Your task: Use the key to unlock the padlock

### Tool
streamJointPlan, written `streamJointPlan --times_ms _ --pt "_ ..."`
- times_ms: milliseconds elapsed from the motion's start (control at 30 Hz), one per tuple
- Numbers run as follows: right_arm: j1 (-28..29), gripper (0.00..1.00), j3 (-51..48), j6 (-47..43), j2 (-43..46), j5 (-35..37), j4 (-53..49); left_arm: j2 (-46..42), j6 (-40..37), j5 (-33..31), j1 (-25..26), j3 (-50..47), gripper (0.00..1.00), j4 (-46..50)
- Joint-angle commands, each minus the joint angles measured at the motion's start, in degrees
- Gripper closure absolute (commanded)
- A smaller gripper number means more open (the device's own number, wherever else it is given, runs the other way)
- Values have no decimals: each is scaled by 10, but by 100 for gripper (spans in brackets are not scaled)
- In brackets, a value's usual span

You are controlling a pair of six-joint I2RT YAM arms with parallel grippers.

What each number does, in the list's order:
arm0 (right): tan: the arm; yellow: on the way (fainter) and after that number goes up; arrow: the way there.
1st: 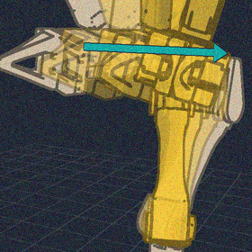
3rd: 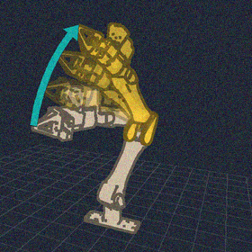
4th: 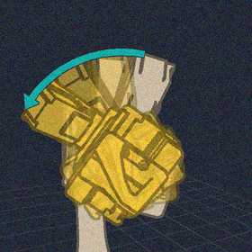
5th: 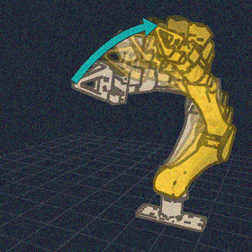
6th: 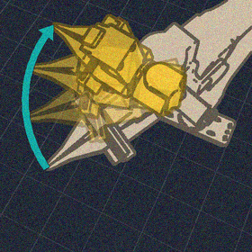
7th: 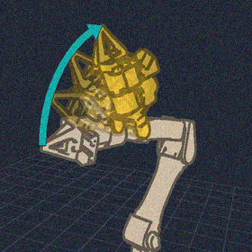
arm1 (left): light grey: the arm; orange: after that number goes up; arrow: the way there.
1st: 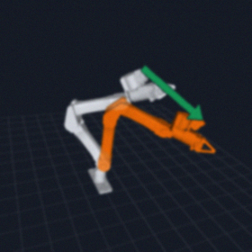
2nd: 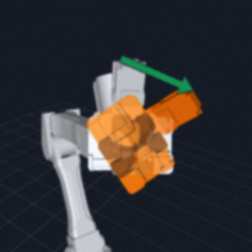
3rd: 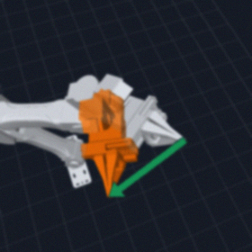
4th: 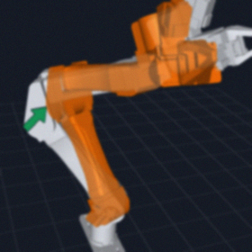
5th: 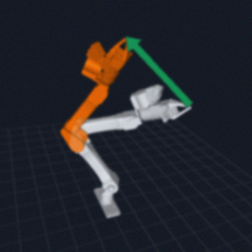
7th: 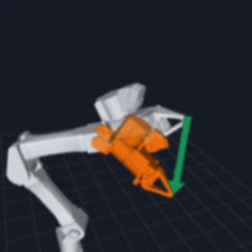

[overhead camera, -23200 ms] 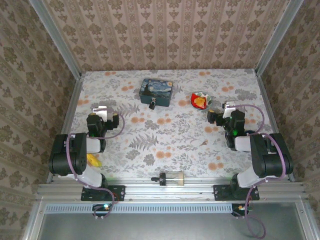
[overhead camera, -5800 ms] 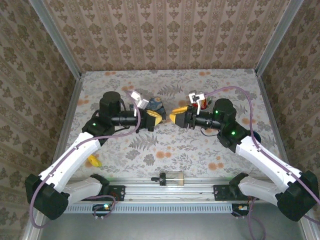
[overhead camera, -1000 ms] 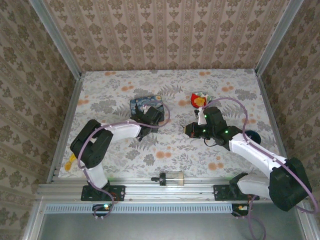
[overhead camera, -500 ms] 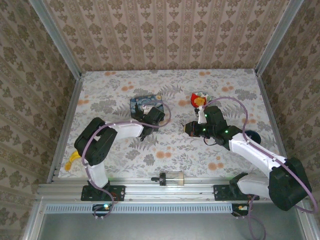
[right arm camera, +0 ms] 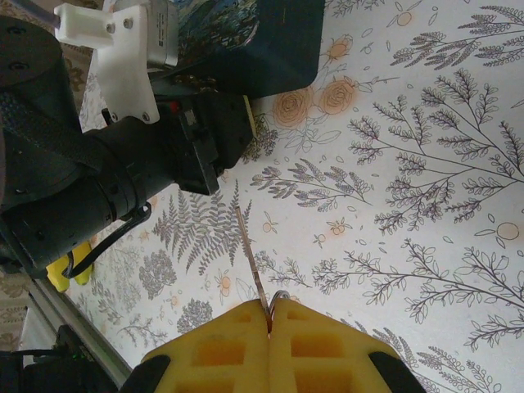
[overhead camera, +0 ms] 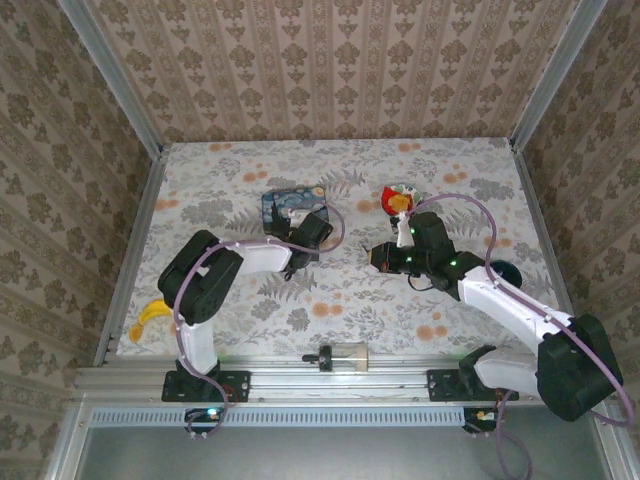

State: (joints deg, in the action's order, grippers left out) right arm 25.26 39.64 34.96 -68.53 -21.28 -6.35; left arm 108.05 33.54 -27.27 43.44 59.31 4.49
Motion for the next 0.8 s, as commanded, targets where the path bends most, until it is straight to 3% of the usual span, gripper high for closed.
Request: streamJointPlan --times_ms 0,133,300,767 --pt "-4 100 -4 3 -6 -3 8 9 -4 -7 -3 19 77 -4" --pt "-4 100 -5 4 -8 -2 8 0 1 13 -2 19 84 0" --pt "-5 100 -6 4 -13 1 7 -18 28 80 -2 17 86 6" --pt "-5 100 -54 25 -49 15 66 -43 189 246 15 19 91 -21"
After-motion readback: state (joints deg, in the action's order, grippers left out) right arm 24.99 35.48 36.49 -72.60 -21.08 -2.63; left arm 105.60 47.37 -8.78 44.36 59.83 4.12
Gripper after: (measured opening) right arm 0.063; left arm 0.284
